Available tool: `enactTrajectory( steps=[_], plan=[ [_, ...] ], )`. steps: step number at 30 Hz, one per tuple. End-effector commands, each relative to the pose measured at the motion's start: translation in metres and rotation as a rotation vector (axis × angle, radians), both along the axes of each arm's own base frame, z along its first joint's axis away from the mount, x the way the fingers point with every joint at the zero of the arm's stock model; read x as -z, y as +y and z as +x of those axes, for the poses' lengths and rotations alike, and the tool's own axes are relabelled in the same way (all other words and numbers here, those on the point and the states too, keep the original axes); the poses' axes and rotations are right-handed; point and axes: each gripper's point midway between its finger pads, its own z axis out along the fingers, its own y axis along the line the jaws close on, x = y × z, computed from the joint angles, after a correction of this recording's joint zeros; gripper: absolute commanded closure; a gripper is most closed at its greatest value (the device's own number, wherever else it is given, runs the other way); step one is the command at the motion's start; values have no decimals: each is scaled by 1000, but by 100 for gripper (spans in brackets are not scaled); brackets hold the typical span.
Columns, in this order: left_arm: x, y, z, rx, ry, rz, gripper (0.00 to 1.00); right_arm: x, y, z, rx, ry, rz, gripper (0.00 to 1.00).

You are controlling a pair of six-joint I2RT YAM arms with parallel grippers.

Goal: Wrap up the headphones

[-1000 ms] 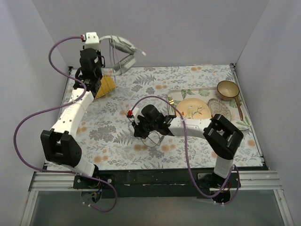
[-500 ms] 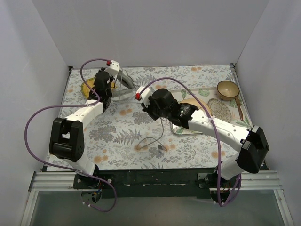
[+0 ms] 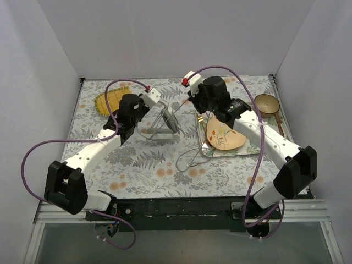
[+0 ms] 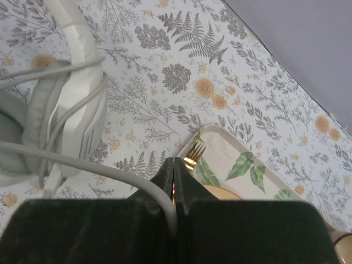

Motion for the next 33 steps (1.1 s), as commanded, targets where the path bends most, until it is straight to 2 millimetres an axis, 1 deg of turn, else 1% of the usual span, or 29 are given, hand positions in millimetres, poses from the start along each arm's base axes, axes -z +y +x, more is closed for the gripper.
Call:
enactTrajectory(
  steps=[1, 2, 3, 4, 5, 6, 7, 9, 10, 11, 13, 14, 15, 16, 17, 19, 20, 21, 22, 23, 24, 25, 26, 27, 29, 30, 31, 33],
  plan=[
    [9, -24, -43, 115, 254, -112, 100, -66, 4, 41, -37, -145, 177, 99],
    [6, -39, -50, 180, 293, -163, 100, -76, 5, 45, -47, -156, 196, 99],
    [0, -46, -55, 207, 309, -196, 100, -77, 7, 49, -48, -150, 204, 99],
    [-11, -51, -60, 216, 323, -244, 100, -71, 11, 55, -55, -131, 207, 99],
    [-17, -55, -63, 232, 328, -266, 100, -71, 13, 57, -74, -118, 221, 99],
    [-22, -61, -68, 258, 342, -295, 100, -76, 14, 60, -77, -118, 238, 99],
    [-30, -63, -71, 261, 348, -318, 100, -69, 17, 64, -77, -89, 252, 99],
    [-35, -68, -78, 286, 368, -346, 100, -65, 12, 70, -78, -62, 282, 99],
    [-35, -69, -83, 294, 389, -355, 100, -60, 13, 73, -75, -39, 300, 99],
    [-43, -71, -85, 302, 387, -377, 100, -59, 11, 75, -83, -28, 313, 99],
    [-49, -77, -94, 332, 418, -407, 100, -53, 11, 77, -88, -16, 326, 99],
    [-60, -79, -97, 338, 412, -438, 100, -52, 11, 77, -97, -10, 332, 99],
    [-65, -82, -100, 349, 417, -459, 100, -50, 13, 77, -106, -6, 336, 99],
    [-71, -86, -106, 372, 431, -481, 100, -43, 14, 76, -115, 9, 336, 99],
    [-84, -89, -107, 388, 416, -503, 100, -43, 18, 71, -149, 19, 347, 98],
    [-100, -95, -115, 414, 426, -559, 100, -35, 25, 66, -191, 39, 370, 90],
    [-107, -97, -116, 421, 427, -579, 100, -33, 33, 57, -250, 59, 394, 81],
    [-123, -100, -117, 430, 407, -609, 100, -31, 36, 52, -268, 78, 419, 78],
    [-130, -101, -119, 439, 406, -625, 100, -39, 41, 52, -295, 47, 454, 76],
    [-137, -103, -120, 451, 402, -639, 100, -25, 46, 42, -339, 90, 473, 73],
    [-153, -105, -120, 458, 378, -664, 100, -27, 50, 38, -356, 96, 508, 71],
    [-161, -105, -120, 460, 366, -678, 100, -23, 53, 34, -366, 124, 541, 71],
    [-170, -105, -118, 456, 347, -689, 100, -21, 57, 29, -408, 113, 572, 69],
    [-186, -105, -117, 458, 315, -706, 100, -15, 61, 26, -408, 152, 602, 69],
    [-201, -104, -112, 435, 284, -737, 100, -5, 65, 22, -420, 173, 625, 67],
    [-208, -103, -110, 430, 268, -748, 100, 3, 67, 22, -418, 191, 627, 66],
    [-222, -102, -108, 426, 237, -763, 100, 7, 70, 19, -418, 211, 636, 64],
    [-235, -98, -103, 401, 192, -778, 100, 22, 73, 16, -419, 233, 640, 62]
  ],
)
